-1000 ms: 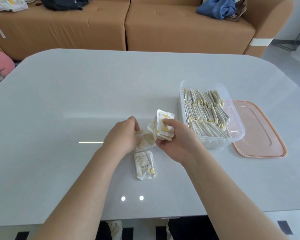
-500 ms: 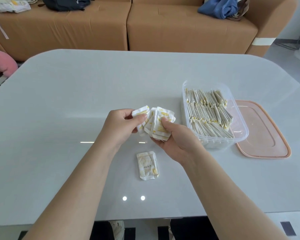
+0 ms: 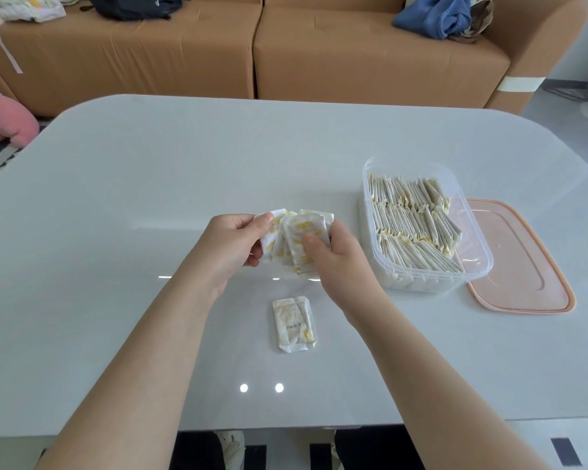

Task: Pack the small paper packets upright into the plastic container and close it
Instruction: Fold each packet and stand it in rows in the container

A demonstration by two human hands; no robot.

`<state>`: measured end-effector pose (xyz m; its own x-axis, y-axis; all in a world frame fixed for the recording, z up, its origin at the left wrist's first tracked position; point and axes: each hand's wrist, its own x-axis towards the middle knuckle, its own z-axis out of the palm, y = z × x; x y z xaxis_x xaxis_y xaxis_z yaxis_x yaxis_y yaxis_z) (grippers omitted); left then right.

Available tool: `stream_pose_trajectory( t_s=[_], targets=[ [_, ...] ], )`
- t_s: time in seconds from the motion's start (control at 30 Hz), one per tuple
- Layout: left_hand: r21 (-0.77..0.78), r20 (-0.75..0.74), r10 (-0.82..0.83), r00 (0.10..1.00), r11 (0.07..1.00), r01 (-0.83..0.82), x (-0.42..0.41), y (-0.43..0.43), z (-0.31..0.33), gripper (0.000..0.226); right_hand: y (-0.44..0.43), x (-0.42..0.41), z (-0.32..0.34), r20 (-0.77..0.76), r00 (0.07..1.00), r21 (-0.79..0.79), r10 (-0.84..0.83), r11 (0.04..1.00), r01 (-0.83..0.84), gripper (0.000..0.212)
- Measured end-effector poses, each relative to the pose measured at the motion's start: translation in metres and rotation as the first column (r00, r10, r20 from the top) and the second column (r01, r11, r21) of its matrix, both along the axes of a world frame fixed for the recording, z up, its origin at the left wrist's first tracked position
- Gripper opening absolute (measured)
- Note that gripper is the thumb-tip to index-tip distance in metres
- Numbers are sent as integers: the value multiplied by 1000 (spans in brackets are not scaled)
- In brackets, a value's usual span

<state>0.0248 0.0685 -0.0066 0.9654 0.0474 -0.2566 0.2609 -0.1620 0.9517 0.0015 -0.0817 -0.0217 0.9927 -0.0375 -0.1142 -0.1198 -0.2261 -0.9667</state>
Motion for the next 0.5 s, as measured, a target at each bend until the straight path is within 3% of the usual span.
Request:
stream_pose_trajectory(
  t_s=[0.2,0.37,0.5],
  targets=[
    [-142,-20,-131,991,982,126,-1,4,7,32,-6,1,1,-53,999,194,7,981,4,14],
    [-12,83,-50,995,999,51,-3,3,3,22,-5,1,2,-27,999,203,25,979,-19,15],
    [2,132,39,990,999,-40,-2,1,2,7,-4,1,1,-36,999,252,40,967,-30,17]
  ],
)
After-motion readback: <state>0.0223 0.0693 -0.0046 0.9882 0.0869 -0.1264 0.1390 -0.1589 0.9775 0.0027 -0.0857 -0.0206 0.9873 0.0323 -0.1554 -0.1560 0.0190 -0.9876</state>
